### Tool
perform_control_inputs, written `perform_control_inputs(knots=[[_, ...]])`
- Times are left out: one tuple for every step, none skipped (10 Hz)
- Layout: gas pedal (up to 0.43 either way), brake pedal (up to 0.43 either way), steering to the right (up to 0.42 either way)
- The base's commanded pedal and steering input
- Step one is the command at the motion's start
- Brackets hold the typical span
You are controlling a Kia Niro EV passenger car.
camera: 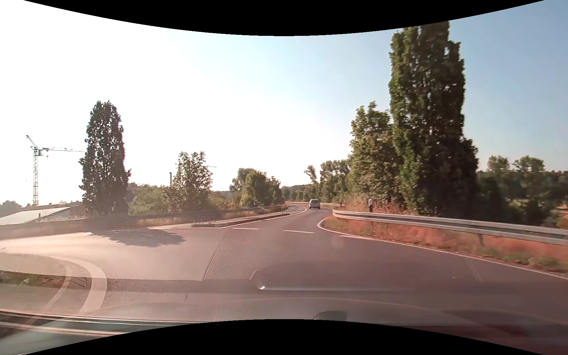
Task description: Follow the waypoints while adhering to traffic rules and regulations
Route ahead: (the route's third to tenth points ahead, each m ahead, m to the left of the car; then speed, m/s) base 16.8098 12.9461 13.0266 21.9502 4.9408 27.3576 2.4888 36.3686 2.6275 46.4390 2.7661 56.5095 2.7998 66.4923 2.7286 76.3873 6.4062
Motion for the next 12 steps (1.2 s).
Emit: perform_control_inputs(knots=[[0.000, 0.000, -0.281], [0.000, 0.000, -0.292], [0.000, 0.000, -0.306], [0.000, 0.000, -0.316], [0.000, 0.000, -0.325], [0.000, 0.000, -0.334], [0.000, 0.000, -0.346], [0.000, 0.000, -0.357], [0.000, 0.000, -0.369], [0.000, 0.000, -0.381], [0.000, 0.000, -0.389], [0.000, 0.000, -0.397]])
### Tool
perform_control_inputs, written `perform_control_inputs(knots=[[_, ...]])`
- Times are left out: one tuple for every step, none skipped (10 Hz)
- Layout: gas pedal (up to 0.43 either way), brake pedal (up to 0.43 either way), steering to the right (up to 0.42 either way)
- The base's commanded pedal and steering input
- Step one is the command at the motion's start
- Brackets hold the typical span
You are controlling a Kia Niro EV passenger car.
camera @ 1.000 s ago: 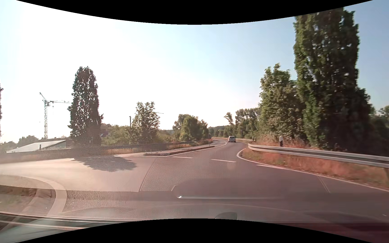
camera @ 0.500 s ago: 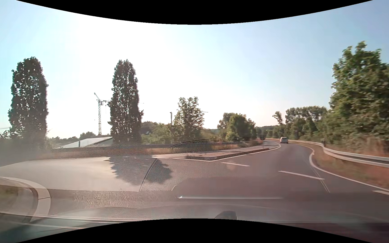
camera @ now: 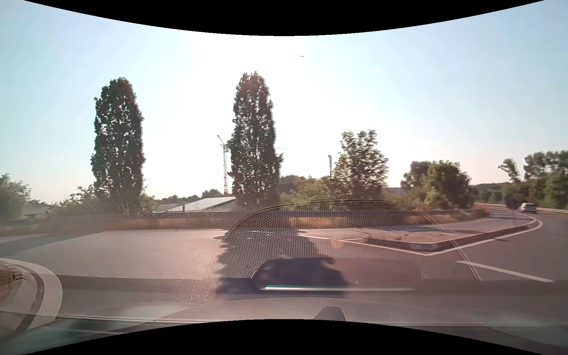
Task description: Follow the waypoints while adhering to traffic rules and regulations
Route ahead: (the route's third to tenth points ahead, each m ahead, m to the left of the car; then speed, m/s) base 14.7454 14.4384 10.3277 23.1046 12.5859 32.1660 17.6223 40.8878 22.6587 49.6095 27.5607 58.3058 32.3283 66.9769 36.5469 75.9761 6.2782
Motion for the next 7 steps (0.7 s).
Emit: perform_control_inputs(knots=[[0.000, 0.000, -0.400], [0.000, 0.000, -0.403], [0.000, 0.000, -0.405], [0.000, 0.000, -0.409], [0.008, 0.000, -0.412], [0.020, 0.000, -0.415], [0.028, 0.000, -0.421]])
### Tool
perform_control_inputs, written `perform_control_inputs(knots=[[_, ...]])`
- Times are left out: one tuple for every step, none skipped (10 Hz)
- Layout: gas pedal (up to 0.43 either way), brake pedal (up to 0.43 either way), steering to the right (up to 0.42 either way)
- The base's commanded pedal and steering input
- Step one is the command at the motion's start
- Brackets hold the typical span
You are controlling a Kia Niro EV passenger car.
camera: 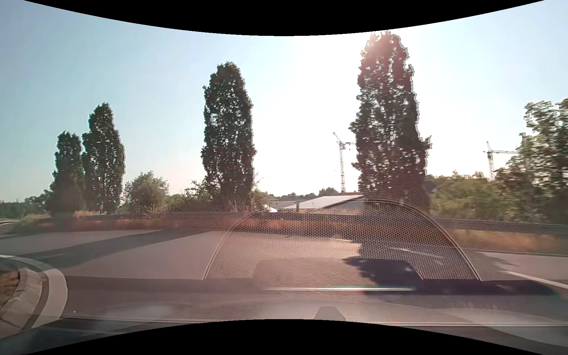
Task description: Follow the waypoints while adhering to traffic rules and regulations
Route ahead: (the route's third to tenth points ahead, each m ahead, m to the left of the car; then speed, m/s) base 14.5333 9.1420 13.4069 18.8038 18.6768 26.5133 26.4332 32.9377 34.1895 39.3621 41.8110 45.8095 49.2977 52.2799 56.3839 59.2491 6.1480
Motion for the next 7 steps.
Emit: perform_control_inputs(knots=[[0.028, 0.000, -0.427], [0.039, 0.000, -0.430], [0.039, 0.000, -0.433], [0.047, 0.000, -0.434], [0.059, 0.000, -0.434], [0.067, 0.000, -0.434], [0.067, 0.000, -0.433]])
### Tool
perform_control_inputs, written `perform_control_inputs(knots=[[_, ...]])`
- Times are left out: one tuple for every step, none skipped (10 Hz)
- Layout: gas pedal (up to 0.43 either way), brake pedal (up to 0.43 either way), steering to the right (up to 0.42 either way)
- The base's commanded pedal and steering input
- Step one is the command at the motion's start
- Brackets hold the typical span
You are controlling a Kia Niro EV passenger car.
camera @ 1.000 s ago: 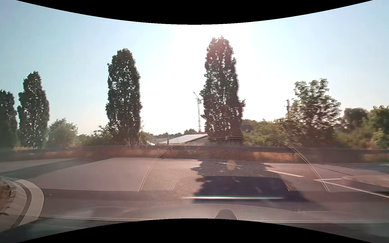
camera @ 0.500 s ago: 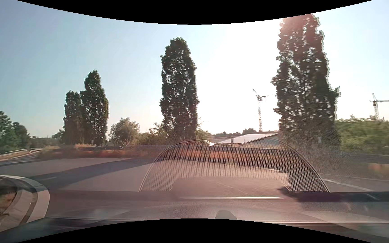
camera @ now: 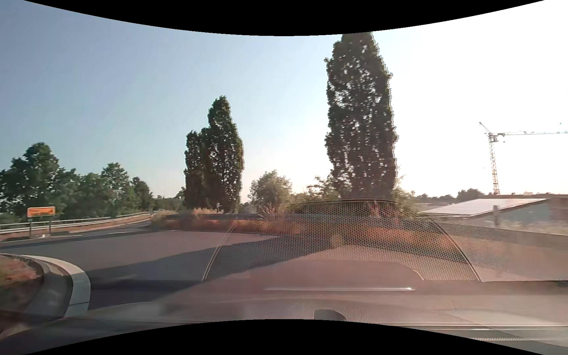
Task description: Follow the waypoints while adhering to traffic rules and regulations
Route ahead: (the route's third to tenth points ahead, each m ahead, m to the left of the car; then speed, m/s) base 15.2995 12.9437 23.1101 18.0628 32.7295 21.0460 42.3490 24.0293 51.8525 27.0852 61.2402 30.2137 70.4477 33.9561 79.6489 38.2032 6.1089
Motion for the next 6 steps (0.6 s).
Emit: perform_control_inputs(knots=[[0.079, 0.000, -0.433], [0.079, 0.000, -0.431], [0.087, 0.000, -0.425], [0.087, 0.000, -0.417], [0.098, 0.000, -0.402], [0.098, 0.000, -0.384]])
